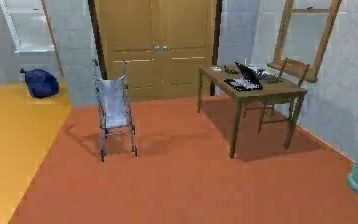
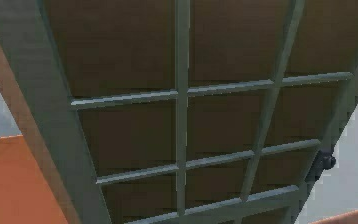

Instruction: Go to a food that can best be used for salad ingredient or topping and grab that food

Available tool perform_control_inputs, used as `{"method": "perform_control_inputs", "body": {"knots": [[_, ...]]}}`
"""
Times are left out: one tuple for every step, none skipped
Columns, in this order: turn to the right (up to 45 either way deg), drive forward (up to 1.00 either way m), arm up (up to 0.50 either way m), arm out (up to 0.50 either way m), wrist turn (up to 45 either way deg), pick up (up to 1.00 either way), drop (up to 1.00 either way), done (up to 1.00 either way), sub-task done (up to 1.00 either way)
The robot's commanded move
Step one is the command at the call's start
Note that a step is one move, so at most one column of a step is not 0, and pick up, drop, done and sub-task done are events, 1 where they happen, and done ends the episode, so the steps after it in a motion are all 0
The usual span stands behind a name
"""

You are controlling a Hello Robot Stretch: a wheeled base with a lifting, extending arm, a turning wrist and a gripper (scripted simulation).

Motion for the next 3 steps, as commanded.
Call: {"method": "perform_control_inputs", "body": {"knots": [[0.0,0.05,0.00,0.00,0.0,0.00,0.00,0.00,0.00],[0.0,0.30,0.00,0.00,0.0,0.00,0.00,0.00,0.00],[-45.0,0.00,0.00,0.00,0.0,0.00,0.00,0.00,0.00]]}}
